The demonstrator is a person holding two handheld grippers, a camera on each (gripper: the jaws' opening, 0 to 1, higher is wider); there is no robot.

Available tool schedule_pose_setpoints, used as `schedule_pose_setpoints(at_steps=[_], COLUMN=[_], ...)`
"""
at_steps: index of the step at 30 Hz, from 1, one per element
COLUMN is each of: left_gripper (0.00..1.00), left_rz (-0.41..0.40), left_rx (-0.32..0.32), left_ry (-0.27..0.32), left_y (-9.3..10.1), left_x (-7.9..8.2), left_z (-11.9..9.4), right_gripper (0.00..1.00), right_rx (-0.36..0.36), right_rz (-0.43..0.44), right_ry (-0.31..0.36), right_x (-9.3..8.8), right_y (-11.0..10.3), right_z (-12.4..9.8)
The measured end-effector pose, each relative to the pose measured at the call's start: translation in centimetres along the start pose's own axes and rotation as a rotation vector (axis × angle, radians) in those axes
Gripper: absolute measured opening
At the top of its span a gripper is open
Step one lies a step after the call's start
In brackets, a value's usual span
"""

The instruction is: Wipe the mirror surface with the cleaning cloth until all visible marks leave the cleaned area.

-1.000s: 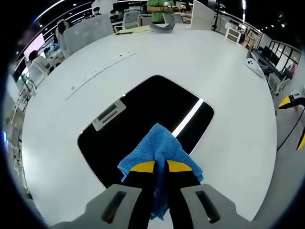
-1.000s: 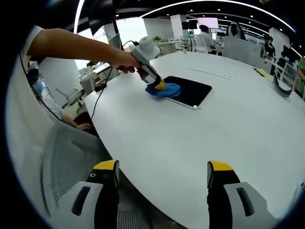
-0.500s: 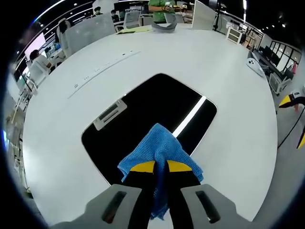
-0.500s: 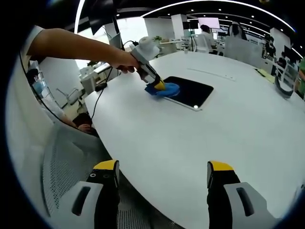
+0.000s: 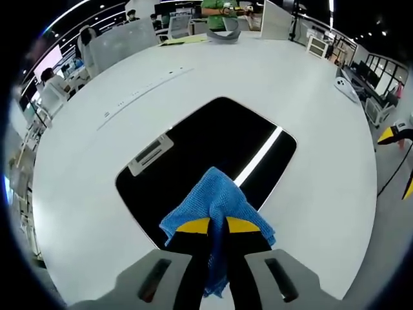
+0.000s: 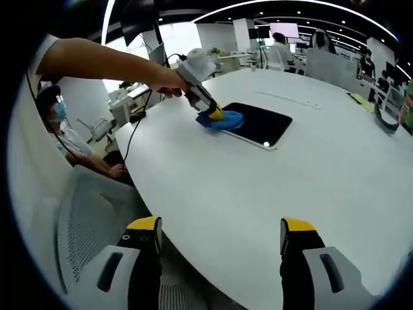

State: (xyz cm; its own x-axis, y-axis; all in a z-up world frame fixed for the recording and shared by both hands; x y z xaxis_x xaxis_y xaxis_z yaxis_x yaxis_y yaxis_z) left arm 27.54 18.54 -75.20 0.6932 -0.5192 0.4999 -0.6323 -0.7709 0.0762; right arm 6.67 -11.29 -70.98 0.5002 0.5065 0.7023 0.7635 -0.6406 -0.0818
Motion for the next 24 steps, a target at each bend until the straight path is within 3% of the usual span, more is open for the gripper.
schedule_pose_setpoints(at_steps=[24], left_gripper=[0.06], left_rz=[-0.006], left_rx=[-0.002], left_ry=[0.017], left_y=[-0.1], left_x=[-0.36], left_z=[-0.13], right_gripper=[0.73], right_rx=[0.008], right_rz=[-0.003], right_ry=[-0.011], right_x=[-0.09], right_y=[-0.36], right_z=[0.29])
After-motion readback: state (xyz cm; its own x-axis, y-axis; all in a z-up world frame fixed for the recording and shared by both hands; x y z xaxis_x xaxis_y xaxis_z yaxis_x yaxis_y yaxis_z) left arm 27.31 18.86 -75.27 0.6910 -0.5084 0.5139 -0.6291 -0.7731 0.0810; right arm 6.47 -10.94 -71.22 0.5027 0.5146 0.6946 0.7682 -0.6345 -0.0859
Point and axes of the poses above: the point that each gripper's makers call its tool centre point, and the gripper's own axes: z roughly forward along the fingers, y roughly to its right, x roughly out of its top, the point moved 10 cm from there along -z, roughly backward along the fingers, and after that the axes turned 6 degrees about -z, right-handed, at the moved point
